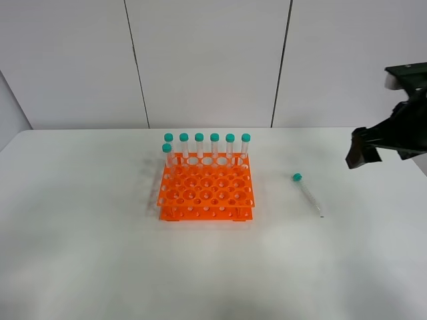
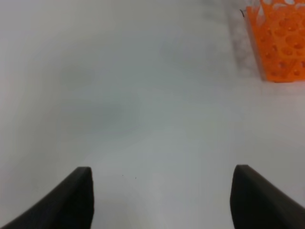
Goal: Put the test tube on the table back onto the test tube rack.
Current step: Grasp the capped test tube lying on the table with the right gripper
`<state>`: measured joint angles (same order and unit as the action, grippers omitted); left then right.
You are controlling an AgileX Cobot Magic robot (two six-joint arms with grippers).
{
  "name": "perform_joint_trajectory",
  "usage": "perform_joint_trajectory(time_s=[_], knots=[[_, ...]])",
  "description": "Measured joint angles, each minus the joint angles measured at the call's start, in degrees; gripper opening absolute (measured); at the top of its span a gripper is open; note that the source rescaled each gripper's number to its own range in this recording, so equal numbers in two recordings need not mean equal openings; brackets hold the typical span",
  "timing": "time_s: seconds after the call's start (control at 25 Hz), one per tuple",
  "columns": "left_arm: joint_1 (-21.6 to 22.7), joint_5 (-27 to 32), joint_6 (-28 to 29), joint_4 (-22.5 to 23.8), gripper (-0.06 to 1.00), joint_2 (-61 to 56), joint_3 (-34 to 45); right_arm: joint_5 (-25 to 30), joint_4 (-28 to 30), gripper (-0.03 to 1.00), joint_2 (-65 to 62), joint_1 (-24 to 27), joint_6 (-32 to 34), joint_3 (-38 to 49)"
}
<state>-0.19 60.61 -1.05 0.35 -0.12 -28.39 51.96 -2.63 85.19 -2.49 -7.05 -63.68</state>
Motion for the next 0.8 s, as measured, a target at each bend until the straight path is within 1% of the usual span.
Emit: perform_joint_trajectory(time_s=[0.16,0.28,0.44,0.6,0.8], knots=[[0.0,0.0,0.0,0.0,0.93,0.0,0.0,-0.1,-3.2,1.0,13.2,-0.6,-3.2,-8.1],[0.0,0.0,0.0,0.0,0.93,0.0,0.0,-0.9,-3.9,1.0,19.9,-2.6,-4.1,-11.1],[0.0,0.0,0.0,0.0,0.93,0.0,0.0,-4.0,-3.9,1.0,24.0,-3.9,-4.0,-11.5],[0.0,0.0,0.0,0.0,0.93,0.0,0.0,-6.4,-3.8,1.0,26.5,-4.0,-1.1,-11.6],[0.0,0.0,0.0,0.0,0.93,0.0,0.0,-7.2,-3.8,1.0,30.0,-4.0,-0.7,-11.6]])
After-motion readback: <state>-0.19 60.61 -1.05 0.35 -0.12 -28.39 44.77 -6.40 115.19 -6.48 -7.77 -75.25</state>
